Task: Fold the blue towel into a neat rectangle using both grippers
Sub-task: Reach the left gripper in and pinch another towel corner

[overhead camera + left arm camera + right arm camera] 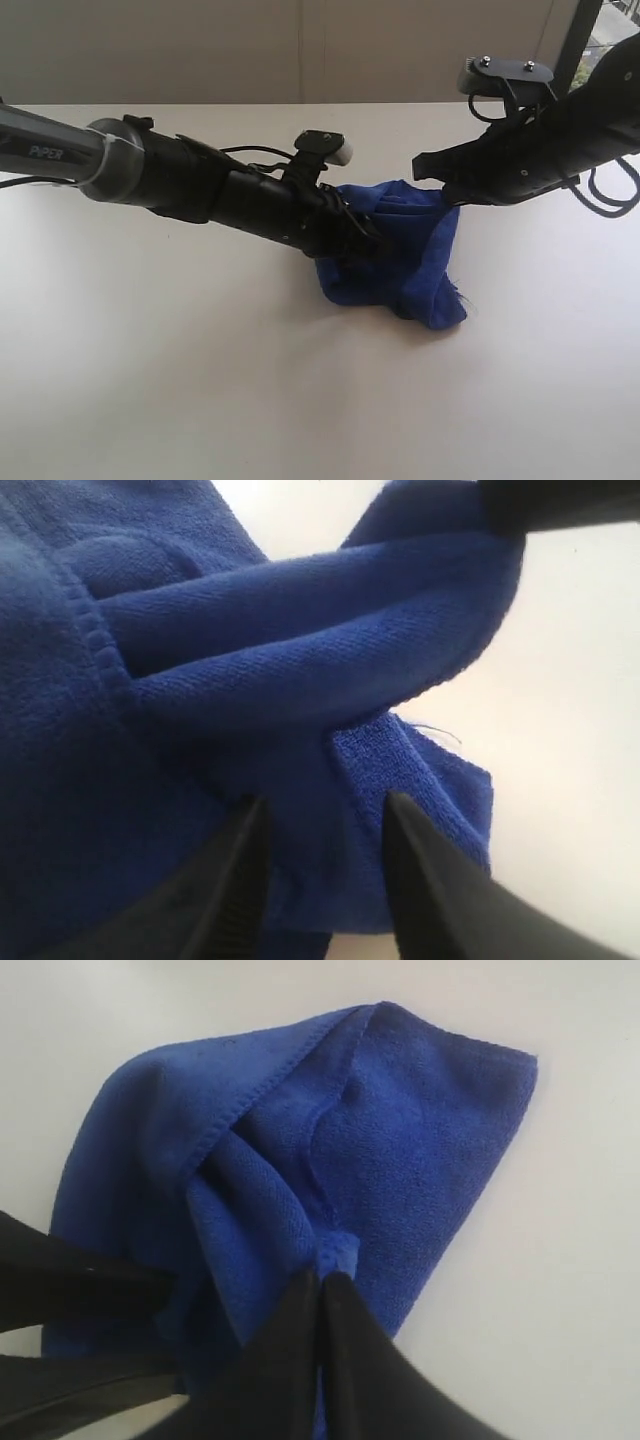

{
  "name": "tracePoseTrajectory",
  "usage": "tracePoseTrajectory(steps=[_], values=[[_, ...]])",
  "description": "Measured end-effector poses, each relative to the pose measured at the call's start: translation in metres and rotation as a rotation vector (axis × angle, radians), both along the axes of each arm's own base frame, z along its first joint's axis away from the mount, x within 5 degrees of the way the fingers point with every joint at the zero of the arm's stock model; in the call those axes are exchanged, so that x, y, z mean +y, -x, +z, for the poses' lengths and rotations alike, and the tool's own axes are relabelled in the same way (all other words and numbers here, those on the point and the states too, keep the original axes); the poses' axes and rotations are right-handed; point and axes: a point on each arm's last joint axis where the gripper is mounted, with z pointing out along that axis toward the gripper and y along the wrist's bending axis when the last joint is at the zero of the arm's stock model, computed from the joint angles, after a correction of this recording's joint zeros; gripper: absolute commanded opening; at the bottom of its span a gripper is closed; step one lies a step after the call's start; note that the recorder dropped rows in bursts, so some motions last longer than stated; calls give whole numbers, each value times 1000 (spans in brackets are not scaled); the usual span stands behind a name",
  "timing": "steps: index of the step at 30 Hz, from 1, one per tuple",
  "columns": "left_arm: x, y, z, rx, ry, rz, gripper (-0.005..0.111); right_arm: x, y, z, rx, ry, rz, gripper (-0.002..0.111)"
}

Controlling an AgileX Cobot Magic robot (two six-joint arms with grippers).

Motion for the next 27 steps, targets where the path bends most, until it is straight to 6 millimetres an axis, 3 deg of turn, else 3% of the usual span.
tracePoseTrajectory(steps=[15,18,22,25,27], values=[[-1,-7,-31,-47,-120,39,45,0,0,0,-4,1,-2,0],[-2,-8,-29,-52,-115,38,37,0,0,0,-4,1,-2,0],[-1,-8,-30,-56,-121,43,0,0,0,0,-4,1,-2,0],[-1,-9,-20,-78,-112,47,0,0,-1,0,-10,2,-4,0],[2,-9,3,-128,-96,69,0,-1,-2,1,-20,3,-9,0]])
